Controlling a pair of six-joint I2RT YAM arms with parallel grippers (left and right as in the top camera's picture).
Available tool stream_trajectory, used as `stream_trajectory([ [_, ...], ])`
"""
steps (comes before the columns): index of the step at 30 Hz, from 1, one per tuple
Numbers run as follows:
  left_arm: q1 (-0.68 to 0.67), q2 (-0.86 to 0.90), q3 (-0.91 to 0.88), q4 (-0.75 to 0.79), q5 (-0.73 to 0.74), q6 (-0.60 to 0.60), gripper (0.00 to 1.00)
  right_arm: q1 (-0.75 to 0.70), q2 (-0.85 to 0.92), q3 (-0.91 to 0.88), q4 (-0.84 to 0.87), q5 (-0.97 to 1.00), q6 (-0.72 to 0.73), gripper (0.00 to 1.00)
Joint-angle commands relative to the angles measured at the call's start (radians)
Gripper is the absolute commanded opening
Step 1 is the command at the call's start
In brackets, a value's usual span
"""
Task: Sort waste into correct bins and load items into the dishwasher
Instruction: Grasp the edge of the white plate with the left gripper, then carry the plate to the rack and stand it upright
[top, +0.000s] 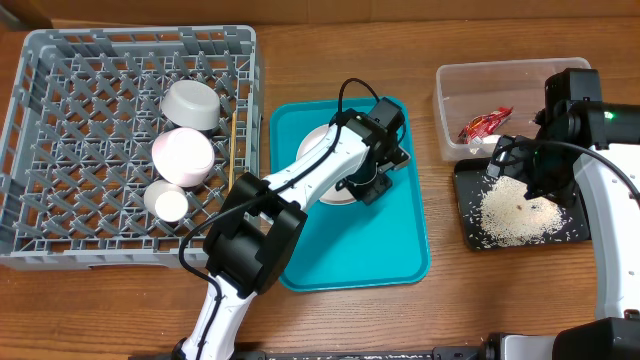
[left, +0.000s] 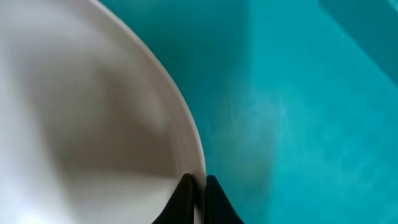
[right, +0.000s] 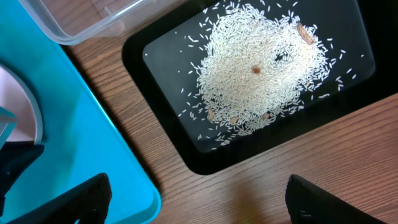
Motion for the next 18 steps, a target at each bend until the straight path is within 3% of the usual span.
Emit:
stream_trajectory([
  [1, 0.006, -0.032, 0.061, -0.058, -0.005, -0.071, 0.04, -0.005, -0.008, 0.011, 0.003, 0.006, -0.002, 0.91],
  [10, 0.138, -0.297, 0.129, -0.096, 0.016, -0.242, 0.04, -0.005, -0.008, 0.011, 0.0, 0.006, -0.002, 0.94],
  [14, 0.254, -0.405, 0.129, -0.097, 0.153, -0.241, 0.04, -0.005, -0.008, 0.011, 0.002, 0.006, -0.002, 0.94],
  [18, 0.417, -0.467, 0.129, -0.102, 0.388, -0.205, 0.04, -0.005, -0.008, 0.011, 0.004, 0.006, -0.002, 0.95],
])
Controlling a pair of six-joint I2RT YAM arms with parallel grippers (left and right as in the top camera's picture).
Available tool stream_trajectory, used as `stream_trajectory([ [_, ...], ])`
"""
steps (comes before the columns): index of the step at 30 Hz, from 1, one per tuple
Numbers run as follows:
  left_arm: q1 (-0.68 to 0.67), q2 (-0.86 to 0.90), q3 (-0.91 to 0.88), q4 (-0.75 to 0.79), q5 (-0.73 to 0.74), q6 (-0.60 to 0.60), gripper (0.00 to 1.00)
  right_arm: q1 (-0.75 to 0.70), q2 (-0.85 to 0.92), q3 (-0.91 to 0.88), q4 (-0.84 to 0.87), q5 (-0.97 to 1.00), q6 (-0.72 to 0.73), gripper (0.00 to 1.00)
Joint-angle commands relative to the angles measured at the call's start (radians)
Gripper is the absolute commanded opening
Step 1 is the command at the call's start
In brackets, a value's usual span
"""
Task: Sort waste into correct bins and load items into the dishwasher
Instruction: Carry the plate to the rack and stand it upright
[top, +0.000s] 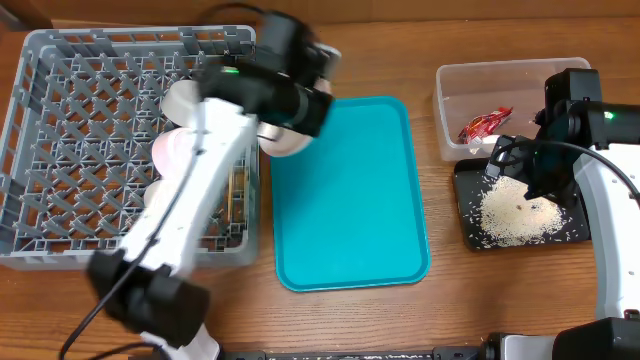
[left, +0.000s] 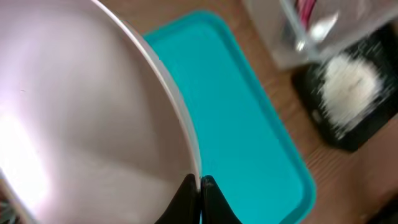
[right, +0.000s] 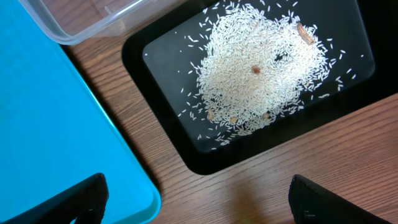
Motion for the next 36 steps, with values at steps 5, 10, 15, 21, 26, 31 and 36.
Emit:
stream_trajectory([
  [5, 0.309, -0.019, 0.012, -0.031, 0.567, 0.104, 0.04, -0.005, -0.008, 0.011, 0.005, 0.006, -0.002, 1.0],
  [10, 0.388, 0.024, 0.011, -0.055, 0.679, 0.146, 0.04, -0.005, -0.008, 0.011, 0.005, 0.006, -0.002, 1.0],
  [15, 0.424, 0.061, 0.011, -0.087, 0.719, 0.186, 0.04, -0.005, -0.008, 0.011, 0.005, 0.006, -0.002, 1.0],
  [21, 0.474, 0.105, 0.011, -0.095, 0.715, 0.186, 0.04, -0.005, -0.008, 0.011, 0.005, -0.013, 0.002, 1.0],
  [26, 0.529, 0.153, 0.011, -0.112, 0.703, 0.206, 0.04, -0.005, -0.008, 0.011, 0.005, -0.013, 0.002, 1.0],
  [31, 0.543, 0.205, 0.011, -0.135, 0.636, 0.234, 0.04, -0.005, -0.008, 0.011, 0.005, -0.013, 0.002, 1.0],
  [36, 0.561, 0.236, 0.011, -0.169, 0.444, 0.233, 0.35, -0.005, -0.008, 0.011, 0.005, -0.013, 0.002, 1.0],
])
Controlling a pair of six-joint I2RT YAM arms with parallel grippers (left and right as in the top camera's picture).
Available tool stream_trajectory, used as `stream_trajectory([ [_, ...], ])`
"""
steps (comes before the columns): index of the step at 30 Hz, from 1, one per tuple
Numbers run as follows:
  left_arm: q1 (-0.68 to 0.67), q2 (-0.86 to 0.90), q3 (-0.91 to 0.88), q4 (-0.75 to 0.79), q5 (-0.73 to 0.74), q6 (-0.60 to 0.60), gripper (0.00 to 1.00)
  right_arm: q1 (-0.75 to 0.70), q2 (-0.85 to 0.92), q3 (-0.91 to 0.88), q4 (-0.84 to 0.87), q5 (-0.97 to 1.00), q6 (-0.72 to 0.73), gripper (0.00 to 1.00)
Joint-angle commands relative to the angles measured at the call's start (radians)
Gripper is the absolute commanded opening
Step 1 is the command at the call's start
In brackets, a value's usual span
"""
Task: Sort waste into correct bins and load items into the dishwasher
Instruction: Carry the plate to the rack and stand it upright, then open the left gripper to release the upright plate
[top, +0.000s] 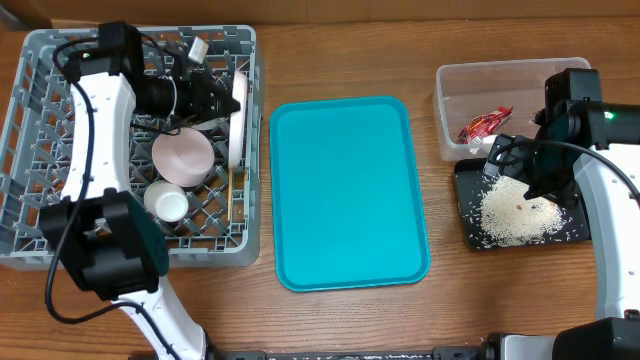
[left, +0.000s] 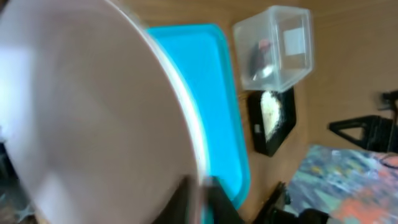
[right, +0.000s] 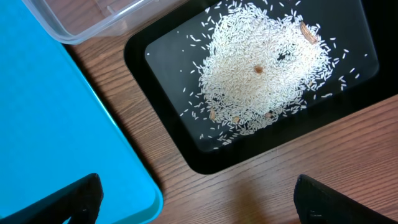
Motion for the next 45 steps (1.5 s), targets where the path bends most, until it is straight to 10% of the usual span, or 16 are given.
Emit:
stream_trajectory([
  [1, 0.022, 0.021, 0.005, -0.025, -0.195, 0.024, 0.46, -0.005, -0.008, 0.011, 0.004, -0.006, 0.001, 1.0],
  [7, 0.032, -0.003, 0.011, -0.027, -0.264, -0.033, 1.0, -0.005, -0.008, 0.011, 0.004, -0.006, 0.001, 1.0],
  [21, 0.035, -0.418, 0.013, -0.118, -0.782, -0.279, 1.0, -0.005, -0.008, 0.011, 0.004, -0.006, 0.001, 1.0],
  [45, -0.014, -0.575, 0.005, -0.279, -0.758, -0.249, 1.0, -0.005, -0.008, 0.011, 0.004, -0.006, 0.001, 1.0],
])
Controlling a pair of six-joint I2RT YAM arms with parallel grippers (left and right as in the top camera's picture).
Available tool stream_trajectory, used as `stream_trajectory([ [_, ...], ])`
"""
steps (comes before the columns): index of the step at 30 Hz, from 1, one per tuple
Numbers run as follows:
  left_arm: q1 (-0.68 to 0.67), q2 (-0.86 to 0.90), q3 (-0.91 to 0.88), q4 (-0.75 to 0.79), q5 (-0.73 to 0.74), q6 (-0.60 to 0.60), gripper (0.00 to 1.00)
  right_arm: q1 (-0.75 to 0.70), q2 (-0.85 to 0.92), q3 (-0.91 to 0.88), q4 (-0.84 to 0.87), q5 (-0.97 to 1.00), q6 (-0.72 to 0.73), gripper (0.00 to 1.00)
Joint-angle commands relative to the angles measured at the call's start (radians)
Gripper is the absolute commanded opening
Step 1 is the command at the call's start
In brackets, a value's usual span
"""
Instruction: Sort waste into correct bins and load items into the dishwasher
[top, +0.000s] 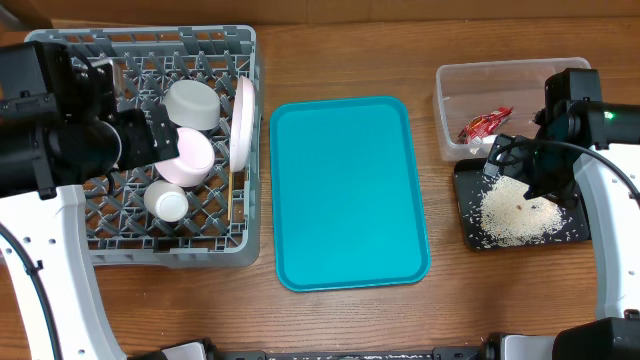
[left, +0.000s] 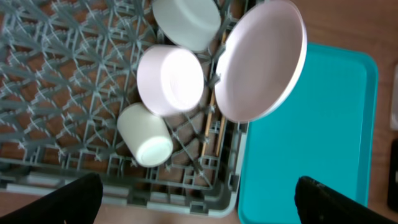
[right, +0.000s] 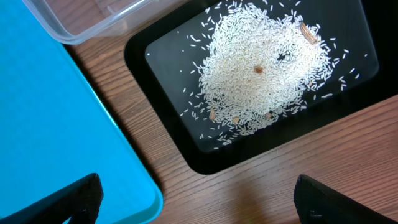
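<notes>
A white plate (top: 243, 115) stands on edge in the right-hand column of the grey dish rack (top: 60, 235); in the left wrist view the plate (left: 261, 62) leans over the rack's right rim. My left gripper (left: 199, 208) is open and empty, high above the rack (left: 62, 180) and clear of the plate. My right gripper (right: 199, 205) is open and empty, above the wood between the teal tray (right: 56, 124) and the black tray of rice (right: 261, 81).
The rack also holds a grey-white bowl (top: 192, 103), a pink bowl (top: 185, 158), a small cup (top: 168, 203) and a wooden stick (top: 231, 180). The teal tray (top: 350, 190) lies mid-table. A clear bin (top: 500, 85) with a red wrapper (top: 485, 123) stands behind the rice tray (top: 515, 210).
My left gripper has let go of the plate, which now stands on edge in the rack. The gripper is open and has drawn back, higher and to the left. The right arm has not moved.
My left gripper was shut on the plate's rim on the teal tray. Then it held the plate in the air near the rack's right edge, then on edge inside the rack. Now the plate stands there alone and the teal tray is bare.
</notes>
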Motion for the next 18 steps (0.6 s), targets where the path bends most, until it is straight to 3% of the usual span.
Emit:
stream_trajectory([
  [1, -0.049, -0.014, -0.011, -0.051, -0.001, 0.012, 1.0, -0.005, -0.008, 0.011, 0.005, -0.005, 0.001, 1.0],
  [6, -0.121, -0.122, -0.109, -0.084, -0.032, 0.024, 1.0, -0.005, -0.008, 0.011, 0.005, -0.005, 0.001, 1.0],
  [18, -0.127, -0.357, -0.306, 0.027, -0.027, 0.023, 1.0, -0.005, -0.008, 0.011, 0.005, -0.005, 0.001, 1.0],
])
